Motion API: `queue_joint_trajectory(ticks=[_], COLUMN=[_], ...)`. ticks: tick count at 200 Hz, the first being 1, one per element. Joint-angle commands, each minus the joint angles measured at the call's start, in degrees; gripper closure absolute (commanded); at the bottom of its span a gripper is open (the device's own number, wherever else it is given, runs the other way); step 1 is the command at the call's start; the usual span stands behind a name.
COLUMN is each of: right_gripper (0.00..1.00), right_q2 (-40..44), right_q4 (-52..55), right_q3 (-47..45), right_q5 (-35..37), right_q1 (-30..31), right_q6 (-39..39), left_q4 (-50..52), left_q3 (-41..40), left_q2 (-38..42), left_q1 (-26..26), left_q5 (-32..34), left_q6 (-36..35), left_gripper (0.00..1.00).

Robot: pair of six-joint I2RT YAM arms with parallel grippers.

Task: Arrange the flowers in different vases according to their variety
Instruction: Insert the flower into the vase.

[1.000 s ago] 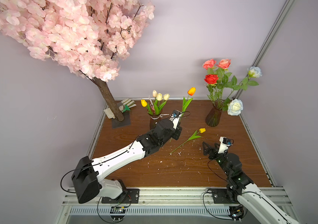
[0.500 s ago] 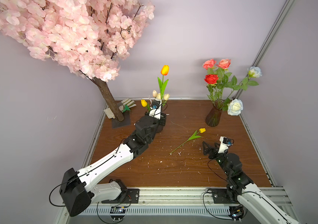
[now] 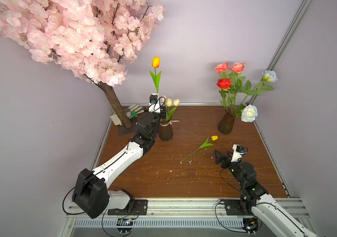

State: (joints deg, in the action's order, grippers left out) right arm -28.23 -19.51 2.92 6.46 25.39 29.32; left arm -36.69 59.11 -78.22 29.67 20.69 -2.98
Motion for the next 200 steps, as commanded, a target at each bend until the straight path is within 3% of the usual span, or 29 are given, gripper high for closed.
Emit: queue_joint_trajectory(ticks=[1,96,114,136,200], right_gripper=[0.0,0.0,0.0,0.01,0.0], right_q2=[0.06,0.37,0.37,0.29,-0.16], right_q4=[-2.22,-1.95,-1.95,-1.95,-1.78], right_q3=[-0.02,-0.1,-0.06,-0.02,0.43], right_q5=[-0.56,-0.05,0.08,-0.06,-0.73], right_q1=[0.1,0.1,0.1,0.1,0.1], right_q6=[-0.89,-0.76,-0.76,-0.8,-1.71], left_q4=[-6.23,-15.48,-15.46,-11.9,5.25], left_q3=[1.55,-2.24,-3.31,-3.75,-3.81], left_q2=[-1.84,-10.41,-10.87,-8.83,4.27], left_q1=[-2.0,-4.36,-4.36,-4.36,-2.51], left_q5=[-4.16,-7.19,-8.39,-8.96,-8.42], left_q6=[2.22,8.03,8.9,10.65,13.22], left_gripper=[1.0,1.0,0.89,0.59,0.36])
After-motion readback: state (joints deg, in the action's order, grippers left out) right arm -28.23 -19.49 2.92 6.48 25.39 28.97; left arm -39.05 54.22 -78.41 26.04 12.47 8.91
